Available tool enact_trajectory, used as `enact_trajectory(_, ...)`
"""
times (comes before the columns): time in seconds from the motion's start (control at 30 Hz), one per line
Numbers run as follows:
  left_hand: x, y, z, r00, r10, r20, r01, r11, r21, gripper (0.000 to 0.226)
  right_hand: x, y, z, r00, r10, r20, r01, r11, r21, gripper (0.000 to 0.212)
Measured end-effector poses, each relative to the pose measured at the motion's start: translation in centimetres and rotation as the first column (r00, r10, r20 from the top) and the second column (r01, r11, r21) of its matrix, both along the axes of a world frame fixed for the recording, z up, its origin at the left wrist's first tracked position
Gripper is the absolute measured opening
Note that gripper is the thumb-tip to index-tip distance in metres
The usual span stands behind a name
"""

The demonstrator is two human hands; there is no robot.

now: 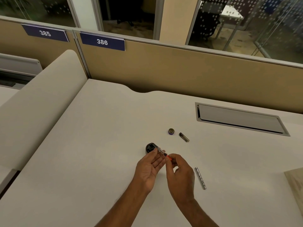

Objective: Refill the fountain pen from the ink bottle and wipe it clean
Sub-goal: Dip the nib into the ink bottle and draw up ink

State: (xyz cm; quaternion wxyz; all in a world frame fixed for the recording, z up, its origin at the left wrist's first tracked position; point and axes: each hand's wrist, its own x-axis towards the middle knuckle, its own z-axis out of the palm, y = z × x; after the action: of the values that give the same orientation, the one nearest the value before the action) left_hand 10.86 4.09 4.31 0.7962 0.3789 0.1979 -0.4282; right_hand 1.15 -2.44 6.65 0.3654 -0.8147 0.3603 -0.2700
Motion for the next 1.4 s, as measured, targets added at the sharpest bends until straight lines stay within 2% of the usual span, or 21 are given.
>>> enact_trajectory(0.1,-0.2,0.2,-0.4,0.988,-0.008,0.151,-0.013,0.99,0.137,0.019,0.2,-0.1,-0.2,1.0,0.0,-0.007,0.0,1.0,-0.013,0.006)
enact_trajectory(0.2,-0.3,0.3,-0.7,0.983,-0.003,0.183,-0.026,0.987,0.158,0.019,0.2,0.0,-0.4,1.0,0.012,-0.012,-0.012,1.0,-0.022,0.006)
enact_trajectory(0.57,0.3,-0.7,-0.4,0.993,-0.012,-0.121,0.005,0.998,-0.059,0.035,0.0,-0.6,-0.1,0.998,0.055,-0.009,-0.056,0.993,-0.103,0.01)
enact_trajectory(0.73,-0.2,-1.3,-0.7,0.978,-0.012,-0.208,-0.017,0.991,-0.136,0.031,0.3,-0.7,0.3,0.999,0.044,0.021,-0.042,0.995,-0.087,0.012)
enact_trajectory(0.83,-0.3,-1.5,-0.5,0.972,0.009,-0.235,-0.048,0.985,-0.164,0.035,0.8,-0.9,0.5,0.997,0.064,0.05,-0.061,0.996,-0.072,0.011)
enact_trajectory(1.17,-0.1,-1.7,0.1,0.962,0.034,-0.272,-0.102,0.965,-0.242,0.022,2.2,-2.1,0.5,0.993,0.114,0.041,-0.112,0.992,-0.05,0.012)
enact_trajectory(1.4,-0.2,-2.0,0.6,0.941,0.069,-0.333,-0.176,0.936,-0.304,0.022,2.9,-2.5,0.9,0.985,0.16,0.065,-0.16,0.987,-0.009,0.01)
